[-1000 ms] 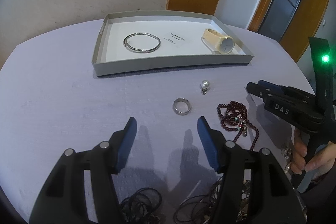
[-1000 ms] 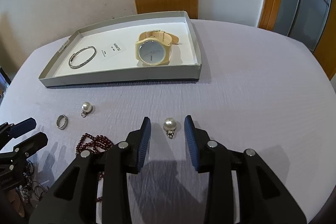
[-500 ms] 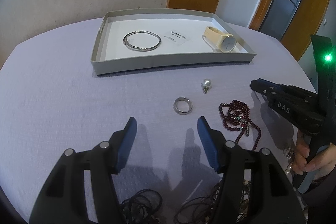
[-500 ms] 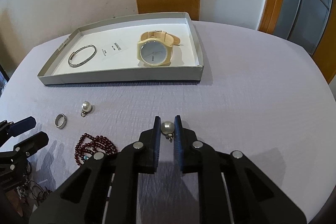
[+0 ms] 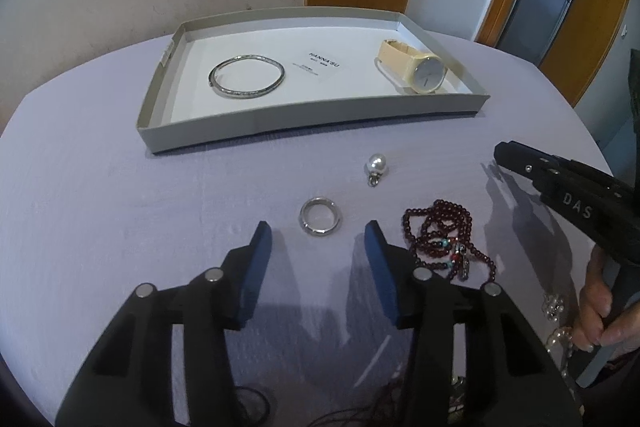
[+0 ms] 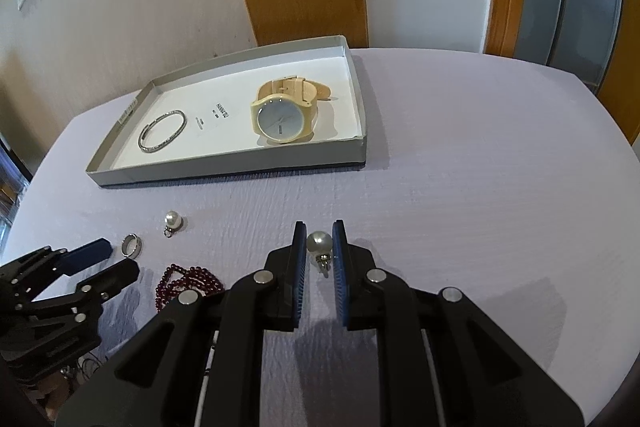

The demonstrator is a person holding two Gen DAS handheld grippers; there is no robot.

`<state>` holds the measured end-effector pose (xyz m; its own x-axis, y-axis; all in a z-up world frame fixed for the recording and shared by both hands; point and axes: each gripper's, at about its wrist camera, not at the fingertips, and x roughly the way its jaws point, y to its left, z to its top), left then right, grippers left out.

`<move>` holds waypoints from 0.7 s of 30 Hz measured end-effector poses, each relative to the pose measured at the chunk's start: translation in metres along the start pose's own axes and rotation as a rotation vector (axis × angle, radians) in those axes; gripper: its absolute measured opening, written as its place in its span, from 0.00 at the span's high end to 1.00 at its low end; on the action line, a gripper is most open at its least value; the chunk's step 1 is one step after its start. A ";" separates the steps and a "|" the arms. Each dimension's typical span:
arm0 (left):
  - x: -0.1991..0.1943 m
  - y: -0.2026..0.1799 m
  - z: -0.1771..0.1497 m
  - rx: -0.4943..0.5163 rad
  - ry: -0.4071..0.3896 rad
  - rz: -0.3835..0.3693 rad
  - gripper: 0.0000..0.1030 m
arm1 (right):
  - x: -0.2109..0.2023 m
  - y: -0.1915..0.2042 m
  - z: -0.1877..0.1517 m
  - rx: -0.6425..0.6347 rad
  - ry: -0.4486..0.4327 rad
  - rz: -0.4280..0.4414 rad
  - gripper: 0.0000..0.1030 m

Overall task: Organize jewelry
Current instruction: 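Lift the pearl pendant with the right gripper while the left gripper grasps the silver ring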

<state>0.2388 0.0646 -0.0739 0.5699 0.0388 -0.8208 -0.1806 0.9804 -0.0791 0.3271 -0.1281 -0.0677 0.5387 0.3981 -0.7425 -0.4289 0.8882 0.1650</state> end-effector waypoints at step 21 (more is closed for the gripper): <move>-0.005 -0.002 0.006 0.000 -0.027 0.028 1.00 | -0.010 0.000 0.006 0.008 -0.019 0.037 0.87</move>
<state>0.2412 0.0639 -0.0664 0.5862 0.0710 -0.8070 -0.1969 0.9788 -0.0569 0.3260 -0.1305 -0.0569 0.5363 0.4350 -0.7233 -0.4429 0.8745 0.1976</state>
